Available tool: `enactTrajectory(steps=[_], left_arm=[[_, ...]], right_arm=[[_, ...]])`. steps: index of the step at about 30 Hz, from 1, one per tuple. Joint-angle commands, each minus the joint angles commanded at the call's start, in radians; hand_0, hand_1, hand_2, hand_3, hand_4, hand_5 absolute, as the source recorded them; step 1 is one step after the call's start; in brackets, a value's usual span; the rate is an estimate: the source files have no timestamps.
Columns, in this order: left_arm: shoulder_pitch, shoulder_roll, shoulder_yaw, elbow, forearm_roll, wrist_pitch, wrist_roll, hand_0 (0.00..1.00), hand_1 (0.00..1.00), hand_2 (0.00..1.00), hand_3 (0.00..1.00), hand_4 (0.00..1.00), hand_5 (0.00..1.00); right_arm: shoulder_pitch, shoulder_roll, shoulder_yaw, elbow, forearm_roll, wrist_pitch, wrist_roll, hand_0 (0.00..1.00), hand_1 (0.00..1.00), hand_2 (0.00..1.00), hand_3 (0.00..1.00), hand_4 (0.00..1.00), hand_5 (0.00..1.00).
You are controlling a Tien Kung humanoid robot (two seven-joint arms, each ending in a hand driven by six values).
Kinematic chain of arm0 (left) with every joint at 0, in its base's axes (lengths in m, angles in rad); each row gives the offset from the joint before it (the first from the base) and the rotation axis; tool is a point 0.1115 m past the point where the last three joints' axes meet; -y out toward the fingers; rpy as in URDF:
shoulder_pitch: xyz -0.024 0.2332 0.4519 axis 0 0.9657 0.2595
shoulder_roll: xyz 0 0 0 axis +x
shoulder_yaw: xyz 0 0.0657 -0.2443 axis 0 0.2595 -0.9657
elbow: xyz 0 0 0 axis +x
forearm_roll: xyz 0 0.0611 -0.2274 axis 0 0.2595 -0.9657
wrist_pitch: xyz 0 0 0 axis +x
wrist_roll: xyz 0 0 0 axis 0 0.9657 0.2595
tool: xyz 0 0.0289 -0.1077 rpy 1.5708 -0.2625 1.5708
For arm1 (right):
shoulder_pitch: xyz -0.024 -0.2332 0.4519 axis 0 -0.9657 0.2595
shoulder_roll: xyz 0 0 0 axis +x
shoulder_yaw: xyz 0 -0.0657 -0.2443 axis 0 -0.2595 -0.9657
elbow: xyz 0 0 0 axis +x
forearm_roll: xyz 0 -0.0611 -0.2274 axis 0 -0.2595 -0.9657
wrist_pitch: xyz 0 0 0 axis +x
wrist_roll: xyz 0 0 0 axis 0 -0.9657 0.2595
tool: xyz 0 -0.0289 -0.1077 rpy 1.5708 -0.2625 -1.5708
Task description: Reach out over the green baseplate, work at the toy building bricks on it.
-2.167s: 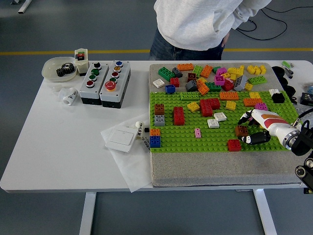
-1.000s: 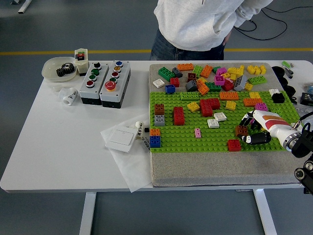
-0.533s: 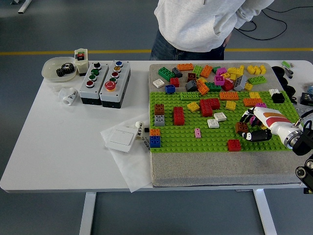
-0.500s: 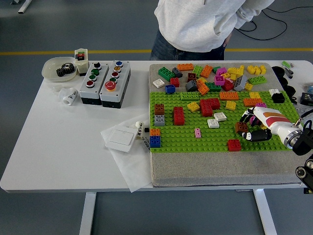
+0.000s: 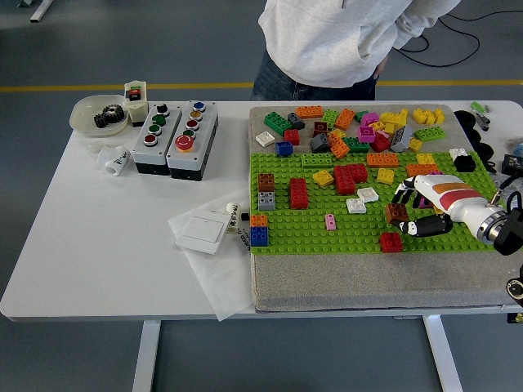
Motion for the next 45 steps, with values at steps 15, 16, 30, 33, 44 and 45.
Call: enactTrajectory(steps=[15,16,30,33,44,45], left_arm=[[0.0,-0.001,0.003,0.0,-0.003,0.0,0.002,0.778,0.805,0.854,0.767,0.792,0.698],[0.0,-0.001,0.004,0.0,-0.003,0.0,0.002,0.778,0.805,0.854,0.767,0.792,0.698],[0.0,-0.002,0.001,0.0,0.0,0.0,0.003,0.777,0.805,0.854,0.765,0.792,0.698],[0.001,-0.003,-0.001,0.0,0.002,0.0,0.003,0.777,0.805,0.854,0.765,0.792,0.698],[0.004,-0.004,-0.008,0.0,0.014,0.0,0.006,0.778,0.806,0.854,0.769,0.791,0.697],[0.004,-0.004,-0.009,0.0,0.015,0.0,0.006,0.778,0.806,0.854,0.769,0.791,0.697]], right_arm=[[0.009,-0.042,-0.058,0.038,0.014,0.007,0.027,0.47,0.463,0.544,0.501,0.729,0.289],[0.009,-0.045,-0.061,0.04,0.013,0.005,0.031,0.47,0.463,0.544,0.501,0.729,0.289],[0.012,-0.052,-0.091,0.032,0.011,-0.01,0.066,0.47,0.463,0.544,0.503,0.741,0.302],[0.008,-0.052,-0.094,0.026,0.012,-0.009,0.068,0.47,0.463,0.544,0.503,0.741,0.302],[0.006,-0.05,-0.104,0.001,0.02,-0.013,0.08,0.469,0.465,0.546,0.504,0.747,0.312],[0.006,-0.049,-0.104,-0.001,0.021,-0.013,0.081,0.469,0.465,0.546,0.504,0.747,0.312]])
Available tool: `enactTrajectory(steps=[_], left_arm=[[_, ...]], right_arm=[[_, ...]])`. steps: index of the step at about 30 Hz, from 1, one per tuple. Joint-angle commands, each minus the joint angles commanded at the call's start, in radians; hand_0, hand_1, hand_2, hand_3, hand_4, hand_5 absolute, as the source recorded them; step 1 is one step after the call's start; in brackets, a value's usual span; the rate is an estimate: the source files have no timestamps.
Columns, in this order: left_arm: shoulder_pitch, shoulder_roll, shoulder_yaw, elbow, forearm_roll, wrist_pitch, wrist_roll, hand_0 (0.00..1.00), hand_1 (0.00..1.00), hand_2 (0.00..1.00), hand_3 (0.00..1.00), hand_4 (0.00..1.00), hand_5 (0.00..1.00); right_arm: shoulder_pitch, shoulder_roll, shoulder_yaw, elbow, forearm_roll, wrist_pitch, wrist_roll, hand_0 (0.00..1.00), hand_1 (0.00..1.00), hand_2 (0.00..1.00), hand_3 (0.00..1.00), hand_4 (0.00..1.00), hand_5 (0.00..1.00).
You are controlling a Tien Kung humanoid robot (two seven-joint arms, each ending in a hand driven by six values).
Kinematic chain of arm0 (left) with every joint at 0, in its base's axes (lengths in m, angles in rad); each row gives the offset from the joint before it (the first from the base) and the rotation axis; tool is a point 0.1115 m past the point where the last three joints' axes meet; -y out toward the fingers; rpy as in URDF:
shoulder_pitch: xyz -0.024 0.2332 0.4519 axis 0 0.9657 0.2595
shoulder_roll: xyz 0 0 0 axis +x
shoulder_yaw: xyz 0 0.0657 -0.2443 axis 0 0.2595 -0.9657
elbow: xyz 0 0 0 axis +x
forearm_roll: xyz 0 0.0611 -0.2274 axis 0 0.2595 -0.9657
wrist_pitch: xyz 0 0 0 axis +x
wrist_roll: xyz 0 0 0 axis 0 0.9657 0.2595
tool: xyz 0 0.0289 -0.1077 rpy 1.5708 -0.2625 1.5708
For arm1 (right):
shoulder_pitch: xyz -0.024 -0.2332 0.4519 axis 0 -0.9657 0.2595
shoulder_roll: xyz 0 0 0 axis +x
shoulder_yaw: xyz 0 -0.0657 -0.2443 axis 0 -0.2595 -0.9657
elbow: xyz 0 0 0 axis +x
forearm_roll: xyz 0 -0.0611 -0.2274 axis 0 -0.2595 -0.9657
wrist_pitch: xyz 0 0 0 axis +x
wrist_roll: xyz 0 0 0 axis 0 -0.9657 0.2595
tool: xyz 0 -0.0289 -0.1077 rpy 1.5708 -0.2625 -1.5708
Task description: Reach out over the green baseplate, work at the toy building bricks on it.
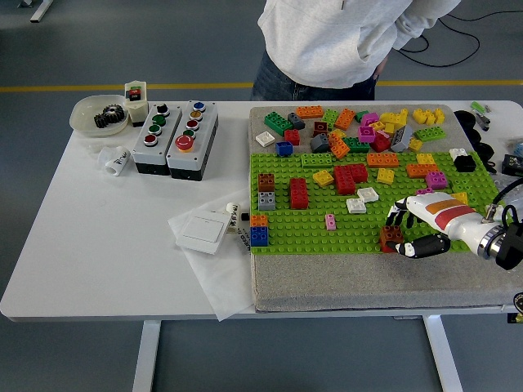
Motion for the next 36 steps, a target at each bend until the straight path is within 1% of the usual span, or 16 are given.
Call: enactTrajectory(steps=[17,36], left_arm=[[-0.003,0.001,0.001,0.0,-0.002,0.0,-0.002,0.777,0.808,0.854,0.768,0.792,0.695],[-0.003,0.0,-0.008,0.0,0.009,-0.001,0.0,0.777,0.809,0.855,0.769,0.793,0.694]], right_arm=[[-0.01,0.0,0.023,-0.011,0.003,0.002,0.0,0.46,0.468,0.55,0.506,0.755,0.33],[-0.012,0.003,0.013,-0.016,0.011,0.003,0.004,0.456,0.472,0.554,0.508,0.767,0.355]])
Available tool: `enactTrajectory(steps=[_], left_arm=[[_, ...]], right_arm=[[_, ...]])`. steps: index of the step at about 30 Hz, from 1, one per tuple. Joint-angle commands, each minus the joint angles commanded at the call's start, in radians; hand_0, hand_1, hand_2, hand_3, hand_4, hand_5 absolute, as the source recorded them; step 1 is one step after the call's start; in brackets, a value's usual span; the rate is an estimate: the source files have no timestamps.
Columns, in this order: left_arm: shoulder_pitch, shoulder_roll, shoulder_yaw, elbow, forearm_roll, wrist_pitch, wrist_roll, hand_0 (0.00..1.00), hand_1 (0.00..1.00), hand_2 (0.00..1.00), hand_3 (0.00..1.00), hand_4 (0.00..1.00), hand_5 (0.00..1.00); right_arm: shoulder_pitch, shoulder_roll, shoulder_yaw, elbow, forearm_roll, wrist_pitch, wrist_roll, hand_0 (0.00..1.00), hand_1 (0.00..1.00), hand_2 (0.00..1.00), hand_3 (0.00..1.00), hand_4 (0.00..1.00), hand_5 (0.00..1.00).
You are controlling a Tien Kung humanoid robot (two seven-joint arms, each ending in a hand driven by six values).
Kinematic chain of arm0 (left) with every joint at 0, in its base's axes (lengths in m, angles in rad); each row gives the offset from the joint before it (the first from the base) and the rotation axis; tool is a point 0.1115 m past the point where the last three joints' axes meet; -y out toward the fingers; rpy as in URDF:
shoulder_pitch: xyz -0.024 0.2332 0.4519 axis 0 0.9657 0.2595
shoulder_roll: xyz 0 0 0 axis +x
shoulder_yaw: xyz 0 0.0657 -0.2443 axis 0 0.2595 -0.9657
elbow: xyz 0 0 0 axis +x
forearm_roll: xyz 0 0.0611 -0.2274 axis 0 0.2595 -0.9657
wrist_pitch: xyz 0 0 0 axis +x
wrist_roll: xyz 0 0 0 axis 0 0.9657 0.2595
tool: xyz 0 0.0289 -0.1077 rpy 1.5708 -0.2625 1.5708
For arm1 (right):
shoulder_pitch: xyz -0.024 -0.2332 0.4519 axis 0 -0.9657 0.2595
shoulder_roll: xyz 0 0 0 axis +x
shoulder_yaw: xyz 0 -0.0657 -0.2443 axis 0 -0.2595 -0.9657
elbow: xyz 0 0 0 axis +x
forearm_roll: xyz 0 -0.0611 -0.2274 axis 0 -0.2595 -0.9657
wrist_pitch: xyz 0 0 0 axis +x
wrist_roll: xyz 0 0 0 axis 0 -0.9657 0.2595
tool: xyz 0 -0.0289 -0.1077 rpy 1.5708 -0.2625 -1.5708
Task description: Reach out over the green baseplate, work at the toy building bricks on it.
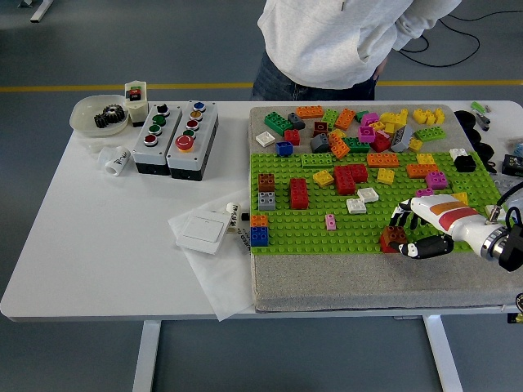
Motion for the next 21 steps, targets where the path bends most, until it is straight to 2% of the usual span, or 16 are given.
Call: enactTrajectory(steps=[21], left_arm=[[0.001,0.001,0.004,0.0,-0.002,-0.001,0.0,0.777,0.811,0.856,0.77,0.792,0.694]], right_arm=[[-0.01,0.009,0.011,-0.016,0.001,-0.001,0.001,0.454,0.474,0.557,0.509,0.771,0.369]])
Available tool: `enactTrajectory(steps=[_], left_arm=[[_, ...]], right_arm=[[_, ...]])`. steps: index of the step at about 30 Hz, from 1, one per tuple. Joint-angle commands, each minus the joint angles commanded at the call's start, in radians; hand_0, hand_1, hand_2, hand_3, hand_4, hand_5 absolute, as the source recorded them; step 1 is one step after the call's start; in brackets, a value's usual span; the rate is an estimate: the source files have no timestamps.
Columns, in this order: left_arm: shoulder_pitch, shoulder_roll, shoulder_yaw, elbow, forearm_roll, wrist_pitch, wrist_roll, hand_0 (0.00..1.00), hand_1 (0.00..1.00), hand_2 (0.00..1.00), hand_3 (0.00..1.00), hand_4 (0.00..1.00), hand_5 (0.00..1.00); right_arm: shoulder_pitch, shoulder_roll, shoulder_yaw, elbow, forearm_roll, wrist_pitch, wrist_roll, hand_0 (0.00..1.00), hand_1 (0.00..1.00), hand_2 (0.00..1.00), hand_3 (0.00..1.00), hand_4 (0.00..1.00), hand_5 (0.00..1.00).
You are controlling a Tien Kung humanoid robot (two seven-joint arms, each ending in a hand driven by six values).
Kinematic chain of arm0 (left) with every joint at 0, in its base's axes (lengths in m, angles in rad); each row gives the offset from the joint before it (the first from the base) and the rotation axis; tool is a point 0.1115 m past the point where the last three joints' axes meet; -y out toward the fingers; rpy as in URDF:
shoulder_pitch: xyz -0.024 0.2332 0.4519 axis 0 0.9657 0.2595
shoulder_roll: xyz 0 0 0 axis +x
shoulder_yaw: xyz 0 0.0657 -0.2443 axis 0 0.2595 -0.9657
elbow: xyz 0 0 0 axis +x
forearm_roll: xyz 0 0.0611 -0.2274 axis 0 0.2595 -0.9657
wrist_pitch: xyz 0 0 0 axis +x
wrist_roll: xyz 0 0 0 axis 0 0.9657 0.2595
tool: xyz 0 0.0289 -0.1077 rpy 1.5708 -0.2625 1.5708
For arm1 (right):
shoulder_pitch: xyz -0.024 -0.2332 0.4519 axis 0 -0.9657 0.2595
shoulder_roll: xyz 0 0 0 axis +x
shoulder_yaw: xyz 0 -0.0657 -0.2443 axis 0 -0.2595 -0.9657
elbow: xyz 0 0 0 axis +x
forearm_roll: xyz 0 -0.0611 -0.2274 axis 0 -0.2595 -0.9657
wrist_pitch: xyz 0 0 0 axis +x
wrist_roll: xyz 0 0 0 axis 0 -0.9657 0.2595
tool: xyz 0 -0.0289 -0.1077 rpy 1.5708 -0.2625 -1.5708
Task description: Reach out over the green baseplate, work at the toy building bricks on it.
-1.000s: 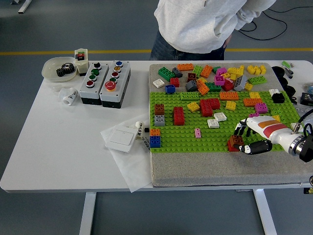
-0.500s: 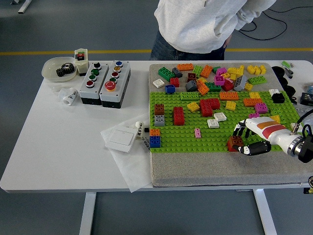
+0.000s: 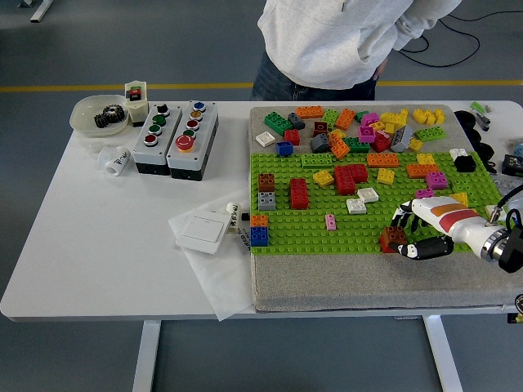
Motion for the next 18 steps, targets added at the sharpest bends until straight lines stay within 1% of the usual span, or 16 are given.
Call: enactTrajectory(steps=[18], left_arm=[[0.0,-0.001,0.003,0.0,-0.001,0.0,0.001,0.777,0.814,0.856,0.77,0.793,0.697]], right_arm=[[-0.008,0.011,0.006,-0.013,0.005,-0.003,0.003,0.455,0.474,0.558,0.51,0.77,0.372]])
